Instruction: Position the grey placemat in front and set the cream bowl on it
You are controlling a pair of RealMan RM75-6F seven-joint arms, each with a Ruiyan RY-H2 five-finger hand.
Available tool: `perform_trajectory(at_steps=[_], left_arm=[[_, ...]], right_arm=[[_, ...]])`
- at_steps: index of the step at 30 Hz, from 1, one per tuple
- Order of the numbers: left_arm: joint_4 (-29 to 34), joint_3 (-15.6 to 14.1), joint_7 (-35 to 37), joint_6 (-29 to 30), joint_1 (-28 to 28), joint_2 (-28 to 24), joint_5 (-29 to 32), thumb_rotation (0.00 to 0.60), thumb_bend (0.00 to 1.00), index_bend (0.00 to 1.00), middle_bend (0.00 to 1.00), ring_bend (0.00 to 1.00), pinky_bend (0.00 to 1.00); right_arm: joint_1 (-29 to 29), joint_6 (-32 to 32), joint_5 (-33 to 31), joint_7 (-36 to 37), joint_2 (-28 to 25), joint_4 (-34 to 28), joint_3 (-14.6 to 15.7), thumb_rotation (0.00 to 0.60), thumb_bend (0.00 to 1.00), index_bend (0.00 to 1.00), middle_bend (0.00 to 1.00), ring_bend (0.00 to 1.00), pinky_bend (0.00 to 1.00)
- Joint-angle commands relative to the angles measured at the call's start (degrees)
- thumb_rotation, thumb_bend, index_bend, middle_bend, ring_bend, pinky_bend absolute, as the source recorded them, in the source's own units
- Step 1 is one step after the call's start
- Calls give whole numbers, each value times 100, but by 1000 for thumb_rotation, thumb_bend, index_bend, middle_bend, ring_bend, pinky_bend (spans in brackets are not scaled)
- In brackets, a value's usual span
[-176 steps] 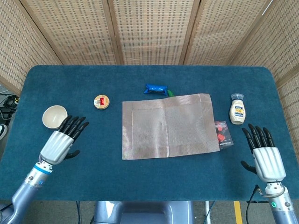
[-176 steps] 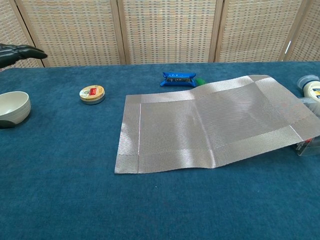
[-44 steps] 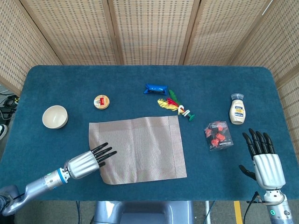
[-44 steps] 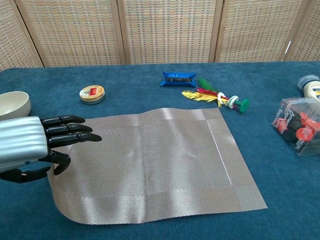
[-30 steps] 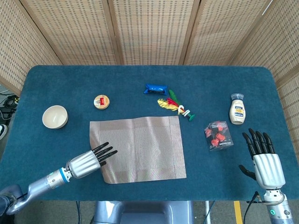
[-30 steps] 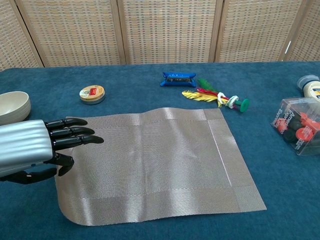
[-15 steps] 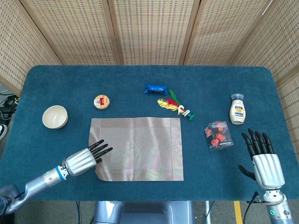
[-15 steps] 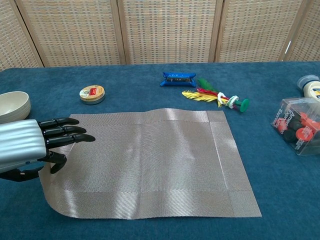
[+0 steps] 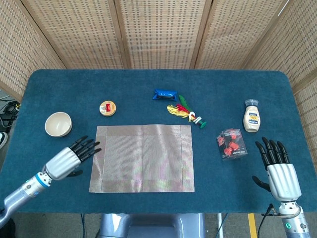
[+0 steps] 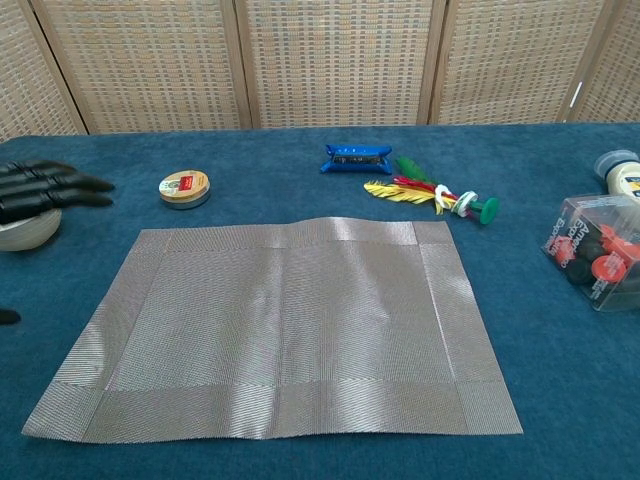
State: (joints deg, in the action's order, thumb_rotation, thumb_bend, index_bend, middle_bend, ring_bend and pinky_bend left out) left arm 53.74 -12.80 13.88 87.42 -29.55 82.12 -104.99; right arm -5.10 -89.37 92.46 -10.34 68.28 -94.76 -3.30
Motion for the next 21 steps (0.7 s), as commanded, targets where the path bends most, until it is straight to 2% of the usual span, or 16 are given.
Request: perform_trajectory(at_steps=[1, 7, 12, 13, 19, 21], left_arm=[[169, 540, 637, -515, 236, -341, 1053, 600, 0, 0, 0, 0, 0], [-2, 927, 878, -1503, 292, -379, 2037, 600, 0, 2, 0, 0, 0], [-248, 1115, 1024, -2195, 281, -278, 2535, 600, 0, 112, 0, 0, 0], [-352, 1179, 1095, -2523, 248, -220, 2714, 600, 5, 133, 0, 0, 0], [-885, 1310, 1126, -3208, 89, 136, 2939, 600, 186, 275, 0, 0, 0], [-1151, 1369, 1093, -3239, 53, 356, 2947, 600, 203, 291, 0, 0, 0]], right_arm=[[1, 2, 2, -3, 1, -2, 2, 600, 0, 0, 0, 0, 0], [0, 7, 2, -1, 3, 2, 1, 600, 0, 0, 0, 0, 0], [-6, 26, -1, -11, 11, 6, 4, 600, 0, 0, 0, 0, 0], [-7, 26, 2, -15, 14, 5, 3, 600, 0, 0, 0, 0, 0], [-5, 30, 7, -33, 23, 9, 8, 600, 0, 0, 0, 0, 0], [-8, 40, 6, -41, 29, 12, 10, 600, 0, 0, 0, 0, 0]])
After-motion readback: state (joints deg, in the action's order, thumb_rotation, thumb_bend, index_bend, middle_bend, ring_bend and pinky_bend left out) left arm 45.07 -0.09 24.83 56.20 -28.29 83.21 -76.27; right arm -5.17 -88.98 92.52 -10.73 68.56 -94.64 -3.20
